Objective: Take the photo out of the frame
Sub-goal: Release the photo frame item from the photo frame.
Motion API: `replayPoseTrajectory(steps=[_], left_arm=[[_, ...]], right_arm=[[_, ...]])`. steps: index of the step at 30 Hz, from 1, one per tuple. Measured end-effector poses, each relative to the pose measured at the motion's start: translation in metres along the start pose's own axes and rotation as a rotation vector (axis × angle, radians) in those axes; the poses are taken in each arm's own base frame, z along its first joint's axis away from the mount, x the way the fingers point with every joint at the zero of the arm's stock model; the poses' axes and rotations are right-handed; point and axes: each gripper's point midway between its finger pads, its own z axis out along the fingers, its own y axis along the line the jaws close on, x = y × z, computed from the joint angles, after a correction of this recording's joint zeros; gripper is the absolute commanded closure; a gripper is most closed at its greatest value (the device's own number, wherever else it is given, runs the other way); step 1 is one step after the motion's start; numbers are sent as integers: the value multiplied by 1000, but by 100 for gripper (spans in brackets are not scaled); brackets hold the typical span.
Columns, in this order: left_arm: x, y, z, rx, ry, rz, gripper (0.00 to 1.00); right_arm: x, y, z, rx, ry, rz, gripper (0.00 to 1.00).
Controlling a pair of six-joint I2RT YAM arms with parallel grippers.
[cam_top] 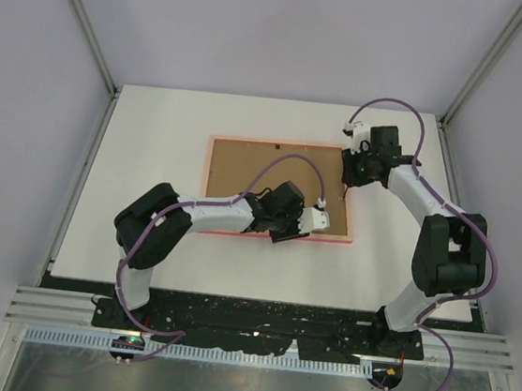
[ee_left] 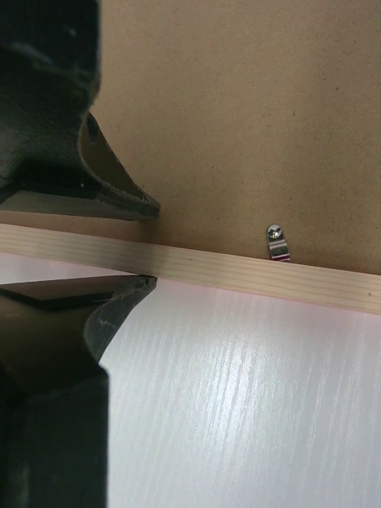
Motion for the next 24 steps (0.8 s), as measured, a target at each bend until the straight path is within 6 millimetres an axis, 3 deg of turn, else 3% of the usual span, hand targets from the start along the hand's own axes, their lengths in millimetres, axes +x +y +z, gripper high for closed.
replayPoseTrajectory(steps=[5,24], left_arm=[[0,0,0,-2,0,0,100],[0,0,0,0,1,0,100]], right_arm=[[2,1,-1,-10,21,5,92],[3,3,-1,-34,46,14,92]])
